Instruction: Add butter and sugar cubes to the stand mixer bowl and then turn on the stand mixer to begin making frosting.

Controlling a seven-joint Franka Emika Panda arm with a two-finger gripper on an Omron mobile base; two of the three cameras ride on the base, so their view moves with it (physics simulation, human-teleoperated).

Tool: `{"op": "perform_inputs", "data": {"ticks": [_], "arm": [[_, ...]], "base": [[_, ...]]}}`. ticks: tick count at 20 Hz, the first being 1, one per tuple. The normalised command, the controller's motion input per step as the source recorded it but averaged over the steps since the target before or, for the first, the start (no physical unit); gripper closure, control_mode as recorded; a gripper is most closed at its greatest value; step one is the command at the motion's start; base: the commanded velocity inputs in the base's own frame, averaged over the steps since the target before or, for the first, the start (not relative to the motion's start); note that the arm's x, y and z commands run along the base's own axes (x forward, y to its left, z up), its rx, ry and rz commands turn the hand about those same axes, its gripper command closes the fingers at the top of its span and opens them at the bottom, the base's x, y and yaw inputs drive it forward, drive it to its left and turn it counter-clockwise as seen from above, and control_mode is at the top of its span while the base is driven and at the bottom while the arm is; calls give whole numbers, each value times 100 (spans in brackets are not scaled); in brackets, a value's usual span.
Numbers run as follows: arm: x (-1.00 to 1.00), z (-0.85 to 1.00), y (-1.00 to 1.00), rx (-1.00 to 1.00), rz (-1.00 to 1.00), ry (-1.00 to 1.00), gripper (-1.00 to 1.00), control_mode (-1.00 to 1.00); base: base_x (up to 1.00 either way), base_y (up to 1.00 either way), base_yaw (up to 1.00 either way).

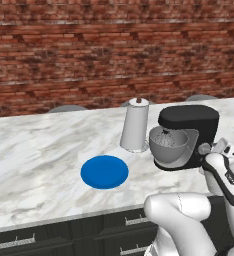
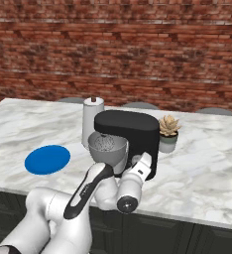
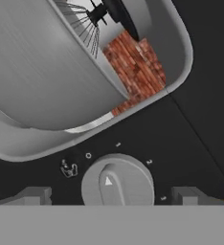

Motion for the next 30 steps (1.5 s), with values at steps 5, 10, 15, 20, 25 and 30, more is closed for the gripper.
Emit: {"op": "perform_inputs", "data": {"ticks": [5, 10, 15, 20, 25, 30], "arm": [[16, -5, 0, -3, 0, -1, -100, -100], [11, -6, 0, -1, 0, 0, -100, -100], [8, -2, 0, 0, 0, 0, -100, -100], [8, 0, -4, 0, 0, 0, -100, -100], [12, -2, -6, 0, 0, 0, -100, -100], [18, -2, 0, 0, 0, 0, -100, -100]], "base": [[0, 0, 0], [0, 0, 0], [0, 0, 0], [0, 0, 0], [0, 0, 0], [0, 0, 0]]}}
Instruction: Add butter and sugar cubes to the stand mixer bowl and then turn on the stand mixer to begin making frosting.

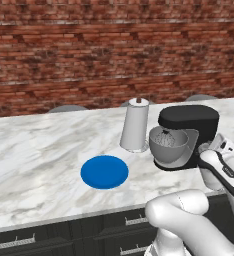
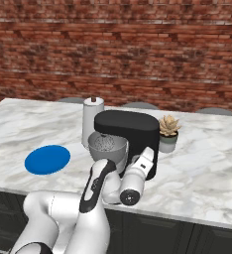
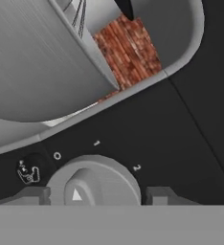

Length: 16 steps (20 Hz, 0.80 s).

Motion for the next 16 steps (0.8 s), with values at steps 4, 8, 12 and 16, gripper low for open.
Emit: {"op": "perform_inputs", "data": {"ticks": [4, 8, 12, 16], "arm": [[28, -9, 6, 0, 0, 0, 100, -100], [13, -16, 0, 0, 0, 0, 100, -100], [1, -9, 0, 0, 0, 0, 100, -100], [5, -15, 0, 0, 0, -1, 100, -100]], "base": [[0, 0, 0], [0, 0, 0], [0, 0, 0], [0, 0, 0]]}}
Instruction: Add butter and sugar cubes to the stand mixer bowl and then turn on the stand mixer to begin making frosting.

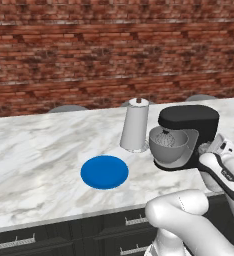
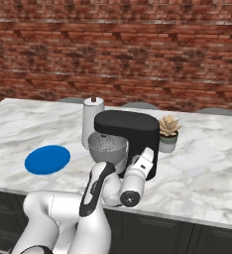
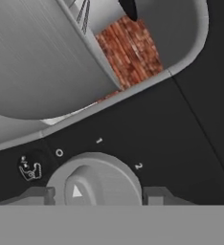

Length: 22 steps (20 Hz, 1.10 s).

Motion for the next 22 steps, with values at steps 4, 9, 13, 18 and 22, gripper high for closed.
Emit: {"op": "perform_inputs", "data": {"ticks": [4, 9, 13, 18, 22], "arm": [[3, -14, 0, 0, -1, -4, 100, -100], [0, -25, 2, 0, -1, -20, 100, -100], [0, -30, 1, 0, -1, -25, 100, -100], [8, -27, 2, 0, 0, -8, 100, -100], [24, -25, 0, 0, 0, 2, 100, -100]], "base": [[0, 0, 0], [0, 0, 0], [0, 0, 0], [0, 0, 0], [0, 0, 0]]}}
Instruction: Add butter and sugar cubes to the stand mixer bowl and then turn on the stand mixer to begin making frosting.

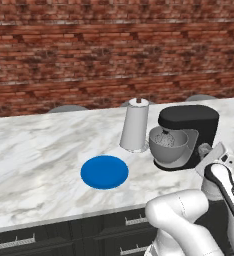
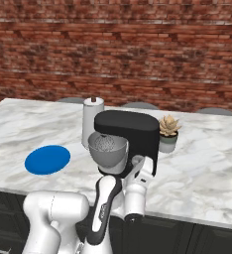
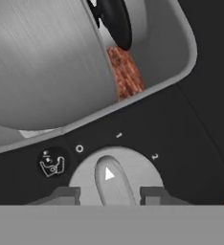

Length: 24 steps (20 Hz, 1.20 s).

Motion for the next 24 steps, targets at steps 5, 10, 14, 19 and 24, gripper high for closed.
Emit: {"op": "perform_inputs", "data": {"ticks": [5, 10, 14, 19, 24], "arm": [[24, -8, 0, 0, -3, 9, 100, -100], [6, 0, 0, 1, -2, 7, 100, -100], [0, 4, 0, 4, -4, 2, 100, -100], [3, 3, 0, 4, -6, 7, 100, -100], [0, -5, -1, 14, 0, 2, 100, -100]], "base": [[0, 0, 0], [0, 0, 0], [0, 0, 0], [0, 0, 0], [0, 0, 0]]}}
